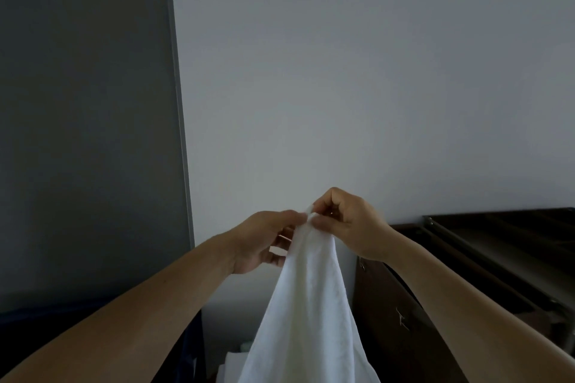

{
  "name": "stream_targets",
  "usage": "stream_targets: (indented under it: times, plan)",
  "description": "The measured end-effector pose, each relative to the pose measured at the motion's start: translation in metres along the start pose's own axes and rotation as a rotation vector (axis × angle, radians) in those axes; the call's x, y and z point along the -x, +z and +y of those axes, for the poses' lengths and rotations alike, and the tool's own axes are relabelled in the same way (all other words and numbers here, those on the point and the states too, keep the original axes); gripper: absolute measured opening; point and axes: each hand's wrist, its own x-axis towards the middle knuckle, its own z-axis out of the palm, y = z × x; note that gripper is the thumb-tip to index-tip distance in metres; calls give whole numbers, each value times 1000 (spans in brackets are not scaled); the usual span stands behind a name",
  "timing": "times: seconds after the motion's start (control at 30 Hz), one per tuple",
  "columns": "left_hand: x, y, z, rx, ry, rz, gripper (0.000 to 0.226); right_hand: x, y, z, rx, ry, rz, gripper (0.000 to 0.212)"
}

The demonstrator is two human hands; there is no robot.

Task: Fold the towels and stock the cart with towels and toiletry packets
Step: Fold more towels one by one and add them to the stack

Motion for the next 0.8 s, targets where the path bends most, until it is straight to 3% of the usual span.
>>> stream_targets:
  times: [0.13, 0.3, 0.43, 0.57, 0.8]
  plan:
    - [-3, 1, 7, -74, -44, 28, 26, 2, 3, 1, 48, 16, -37, 18]
    - [-7, 4, 3, -572, 192, 226, 10, 1, -1, 0, 27, 30, -6, 18]
    - [-2, 9, -8, -441, 286, 203, 18, 1, -6, 1, 6, 76, 4, 16]
    - [0, 16, -17, -501, 373, 177, 25, 1, -6, 5, -71, 116, 6, 14]
    - [6, 15, -17, -472, 366, 84, 25, 4, 2, 1, -240, 118, 9, 16]
